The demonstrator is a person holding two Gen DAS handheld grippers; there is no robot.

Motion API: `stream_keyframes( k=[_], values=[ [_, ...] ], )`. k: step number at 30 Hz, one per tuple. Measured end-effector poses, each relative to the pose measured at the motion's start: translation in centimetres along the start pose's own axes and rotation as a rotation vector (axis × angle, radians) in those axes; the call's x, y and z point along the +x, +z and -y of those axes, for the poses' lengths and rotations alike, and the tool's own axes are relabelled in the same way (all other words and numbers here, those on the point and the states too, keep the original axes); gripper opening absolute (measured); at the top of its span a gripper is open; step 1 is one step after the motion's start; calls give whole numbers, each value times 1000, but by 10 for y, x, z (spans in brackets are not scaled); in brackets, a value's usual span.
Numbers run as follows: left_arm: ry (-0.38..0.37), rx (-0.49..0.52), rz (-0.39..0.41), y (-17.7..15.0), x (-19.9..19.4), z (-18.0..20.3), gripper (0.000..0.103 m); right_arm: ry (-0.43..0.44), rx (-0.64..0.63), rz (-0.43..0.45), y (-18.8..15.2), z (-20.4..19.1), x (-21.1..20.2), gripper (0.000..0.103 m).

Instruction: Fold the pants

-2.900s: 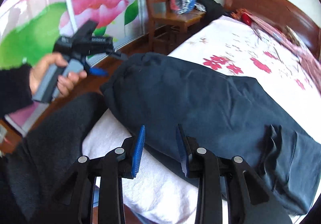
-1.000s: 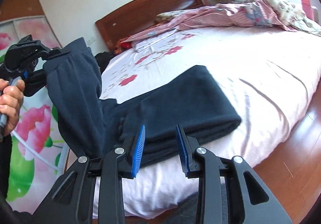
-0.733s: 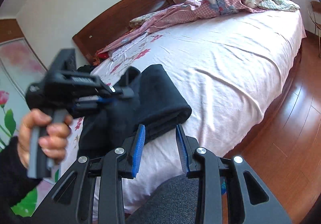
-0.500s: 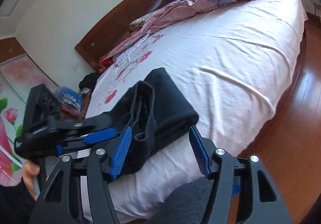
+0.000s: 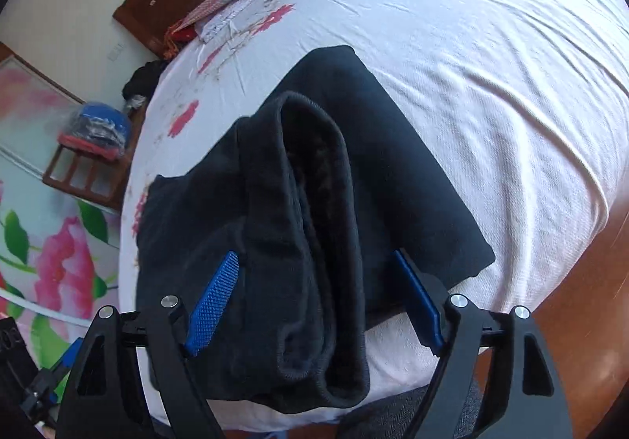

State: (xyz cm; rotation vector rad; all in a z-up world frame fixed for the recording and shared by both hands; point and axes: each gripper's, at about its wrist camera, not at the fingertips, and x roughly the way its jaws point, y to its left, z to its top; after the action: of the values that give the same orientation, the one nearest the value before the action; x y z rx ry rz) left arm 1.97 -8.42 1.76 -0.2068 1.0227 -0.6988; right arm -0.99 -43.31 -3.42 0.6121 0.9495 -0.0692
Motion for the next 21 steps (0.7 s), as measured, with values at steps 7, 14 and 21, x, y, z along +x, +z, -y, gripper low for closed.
stream_keyframes(
  k=[7, 14, 21],
  values=[
    [-29, -76, -78, 4, 11, 3, 98, -128, -279, -108, 3, -50, 9, 28],
    [-27, -155, -37, 12, -3, -10, 98, 23, -460, 87, 56, -128, -53, 23],
    [-22, -161, -7, 16, -10, -11, 98, -13, -260, 164, 90, -59, -54, 23]
  ],
)
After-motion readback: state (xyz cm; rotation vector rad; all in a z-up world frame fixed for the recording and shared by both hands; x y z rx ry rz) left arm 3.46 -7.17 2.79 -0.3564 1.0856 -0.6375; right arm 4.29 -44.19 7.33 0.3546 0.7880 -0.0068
